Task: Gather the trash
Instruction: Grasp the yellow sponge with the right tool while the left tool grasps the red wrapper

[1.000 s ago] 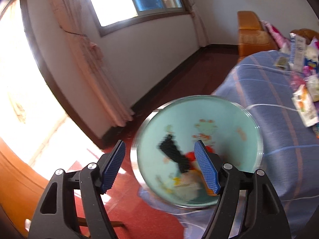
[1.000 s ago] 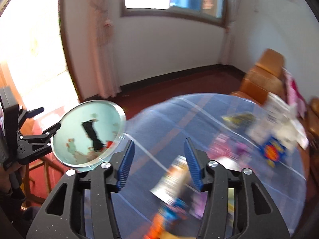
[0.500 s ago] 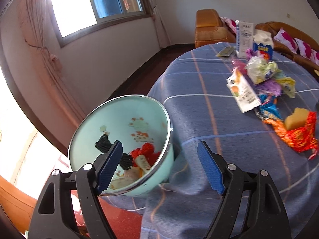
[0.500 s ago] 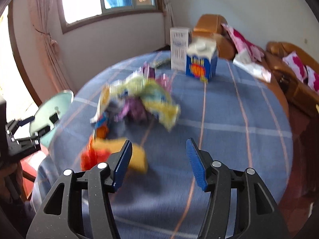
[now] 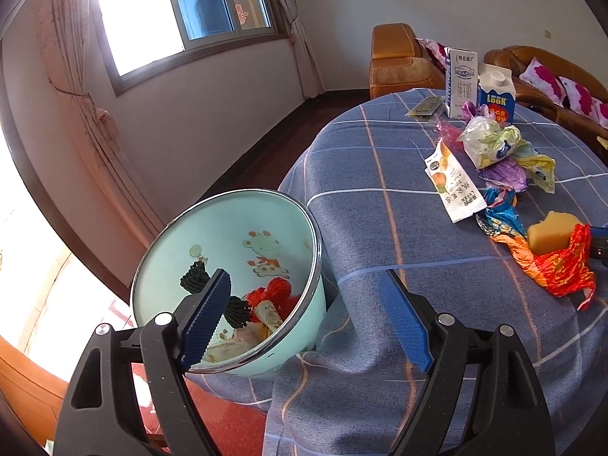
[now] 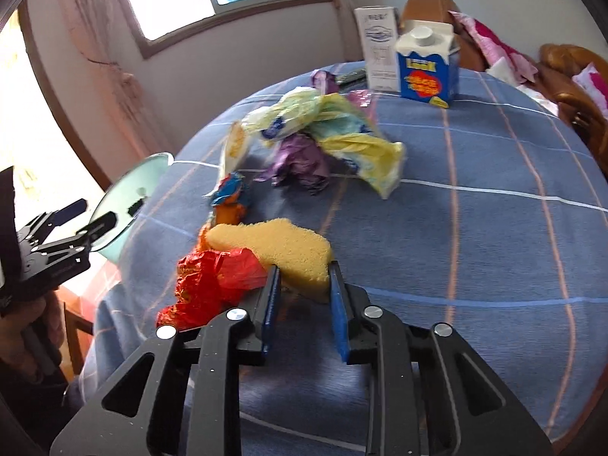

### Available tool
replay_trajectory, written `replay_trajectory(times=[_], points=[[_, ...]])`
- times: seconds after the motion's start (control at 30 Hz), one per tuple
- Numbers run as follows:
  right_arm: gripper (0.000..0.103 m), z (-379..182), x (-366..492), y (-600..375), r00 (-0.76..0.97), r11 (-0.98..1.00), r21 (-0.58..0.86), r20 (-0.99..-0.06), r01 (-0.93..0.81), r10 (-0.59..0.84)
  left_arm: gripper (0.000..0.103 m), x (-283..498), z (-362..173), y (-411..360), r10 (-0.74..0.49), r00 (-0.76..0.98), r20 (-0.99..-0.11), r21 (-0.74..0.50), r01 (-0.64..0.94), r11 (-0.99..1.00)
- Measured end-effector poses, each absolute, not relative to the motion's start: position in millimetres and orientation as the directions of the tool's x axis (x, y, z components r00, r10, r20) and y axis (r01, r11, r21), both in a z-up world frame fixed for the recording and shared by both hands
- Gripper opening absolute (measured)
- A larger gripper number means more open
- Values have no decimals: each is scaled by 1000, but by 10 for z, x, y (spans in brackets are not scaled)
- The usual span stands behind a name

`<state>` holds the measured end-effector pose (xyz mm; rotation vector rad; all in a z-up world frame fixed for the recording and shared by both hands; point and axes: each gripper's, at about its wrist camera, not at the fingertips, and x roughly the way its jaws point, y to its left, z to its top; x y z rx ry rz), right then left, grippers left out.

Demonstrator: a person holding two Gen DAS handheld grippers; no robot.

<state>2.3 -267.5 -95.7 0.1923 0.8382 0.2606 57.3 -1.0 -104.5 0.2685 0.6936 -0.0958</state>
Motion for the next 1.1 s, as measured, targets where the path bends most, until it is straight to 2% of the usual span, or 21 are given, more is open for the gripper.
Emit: replay_trajectory(times=[0.2, 0.33, 0.57, 0.7, 0.83, 0.93, 1.1], points=[[17, -735, -169, -2861, 711, 975, 211, -676, -67, 195, 81, 508, -969, -86, -19, 774, -632, 203, 190, 961], [16, -683, -301, -3176, 728, 984, 174, -677, 22, 104, 88, 408, -872, -276, -74, 778, -624, 181, 235, 955], [17, -726, -732, -3748, 731, 981, 130, -682, 145, -18, 97, 165, -620, -1038, -220, 783, -582, 193, 396, 898], [17, -757, -909, -3949, 739, 973, 134, -672, 188, -50, 97, 119, -693, -1481, -242, 764, -599, 243, 460, 854], [17, -796, -941, -4048, 745, 968, 157, -666, 197, -43, 97, 48, -918, -1664, -194, 757, -624, 337, 485, 807], [17, -800, -970, -4021, 755, 969, 170, -656, 181, -26, 98, 67, -1006, -1453, -129, 762, -634, 387, 458, 800], [17, -821, -930, -3870, 760, 975, 175, -650, 139, 8, 97, 219, -957, -831, 31, 800, -599, 454, 307, 837]])
